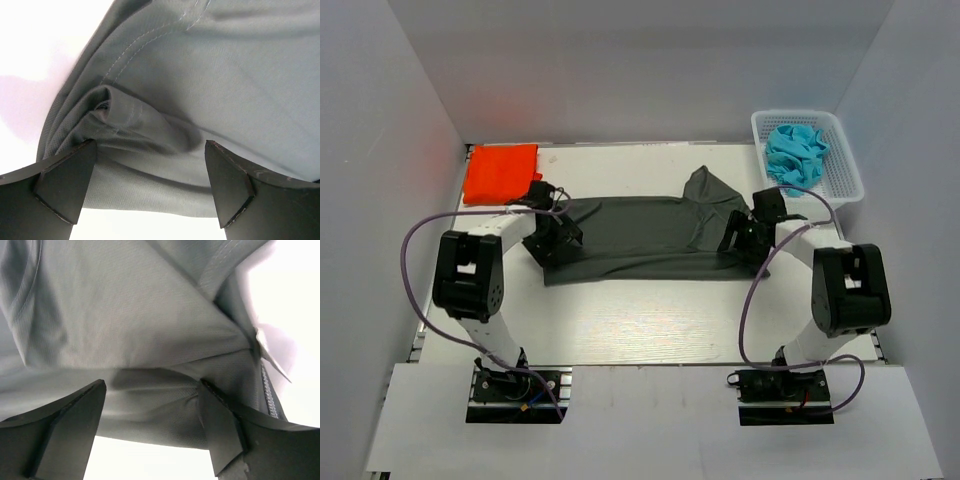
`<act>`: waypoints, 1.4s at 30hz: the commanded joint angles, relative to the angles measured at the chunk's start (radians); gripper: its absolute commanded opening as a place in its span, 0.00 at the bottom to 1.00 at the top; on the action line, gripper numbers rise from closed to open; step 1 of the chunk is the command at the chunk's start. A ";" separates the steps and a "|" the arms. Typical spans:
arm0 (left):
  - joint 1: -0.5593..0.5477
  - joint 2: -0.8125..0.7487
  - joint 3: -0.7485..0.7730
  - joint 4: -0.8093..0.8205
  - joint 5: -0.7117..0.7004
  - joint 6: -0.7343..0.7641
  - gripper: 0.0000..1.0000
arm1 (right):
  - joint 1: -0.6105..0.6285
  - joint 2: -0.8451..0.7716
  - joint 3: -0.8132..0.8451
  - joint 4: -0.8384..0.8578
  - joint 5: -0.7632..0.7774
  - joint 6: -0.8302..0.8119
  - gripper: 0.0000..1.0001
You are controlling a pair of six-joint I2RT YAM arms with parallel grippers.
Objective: Fold and stack the t-shirts
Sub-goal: Fold the flattened tshirt in 1/3 of the way, then grap the side of the flattened tshirt furthest away from the robot with both arms
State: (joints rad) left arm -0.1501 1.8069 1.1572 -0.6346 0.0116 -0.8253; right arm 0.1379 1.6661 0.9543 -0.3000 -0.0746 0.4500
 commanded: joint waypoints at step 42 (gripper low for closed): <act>0.106 0.192 0.266 0.016 -0.087 0.066 0.15 | 0.072 0.587 1.012 -0.229 0.208 -0.129 0.90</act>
State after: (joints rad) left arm -0.0547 1.9980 1.4124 -0.6487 -0.1097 -0.7422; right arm 0.2184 2.2429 1.9209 -0.5327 0.1287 0.3553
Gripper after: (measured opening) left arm 0.162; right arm 0.900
